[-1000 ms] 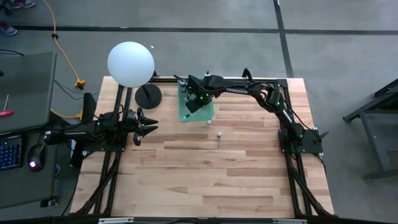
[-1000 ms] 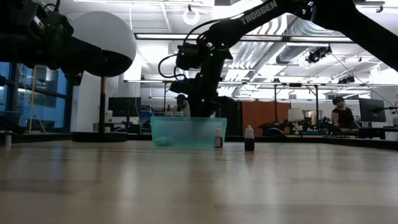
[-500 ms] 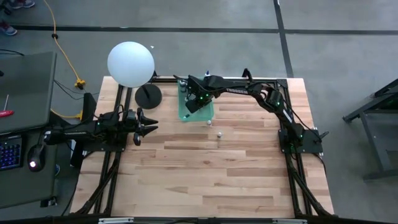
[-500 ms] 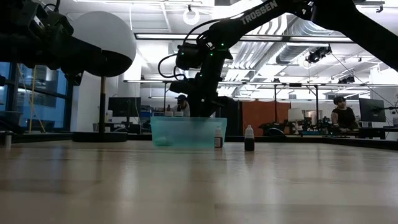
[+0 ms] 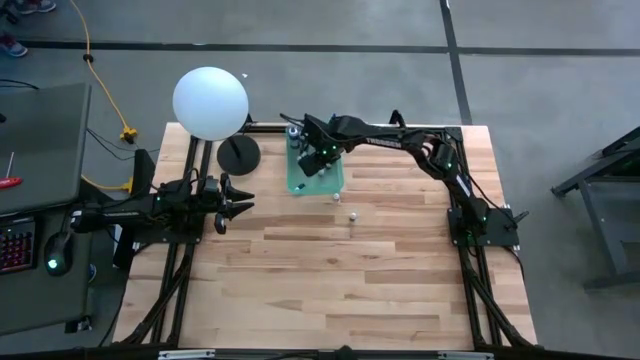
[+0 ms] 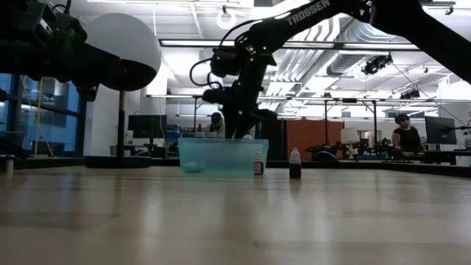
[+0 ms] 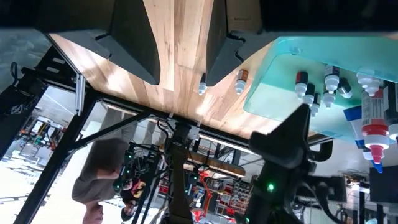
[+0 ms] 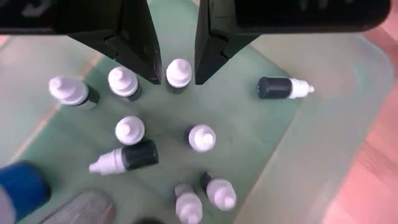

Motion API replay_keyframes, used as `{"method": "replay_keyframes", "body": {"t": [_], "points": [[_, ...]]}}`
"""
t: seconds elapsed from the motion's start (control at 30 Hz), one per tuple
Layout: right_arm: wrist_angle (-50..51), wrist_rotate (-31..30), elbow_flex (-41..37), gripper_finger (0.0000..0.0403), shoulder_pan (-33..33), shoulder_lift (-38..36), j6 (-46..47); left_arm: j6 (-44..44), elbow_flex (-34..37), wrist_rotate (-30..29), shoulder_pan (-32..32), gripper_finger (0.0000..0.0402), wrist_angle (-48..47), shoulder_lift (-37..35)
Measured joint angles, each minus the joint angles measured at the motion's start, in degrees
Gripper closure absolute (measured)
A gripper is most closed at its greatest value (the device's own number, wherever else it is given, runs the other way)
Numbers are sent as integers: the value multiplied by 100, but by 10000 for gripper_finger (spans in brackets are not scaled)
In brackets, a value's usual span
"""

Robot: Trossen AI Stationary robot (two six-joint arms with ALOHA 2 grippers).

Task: Pick & Place food coloring
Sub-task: Put the small blue food coloring bottle into the blue bin

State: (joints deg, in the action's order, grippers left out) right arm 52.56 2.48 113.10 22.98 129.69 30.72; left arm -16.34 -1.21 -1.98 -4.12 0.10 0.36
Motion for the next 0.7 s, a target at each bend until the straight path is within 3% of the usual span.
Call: {"method": "replay_keyframes", "body": {"t": [0.17,0.37,0.53,0.7], "points": [[295,2,416,315,31,0,-232,-1,-1,2,2,273,0,1],[1415,-223,1261,315,20,-7,-505,-1,-1,1,1,273,0,1],[2256,-453,1808,315,-119,-13,-118,0,-2,0,0,273,0,0],[2666,279,1960,315,-344,-13,513,0,0,0,0,273,0,2]]}}
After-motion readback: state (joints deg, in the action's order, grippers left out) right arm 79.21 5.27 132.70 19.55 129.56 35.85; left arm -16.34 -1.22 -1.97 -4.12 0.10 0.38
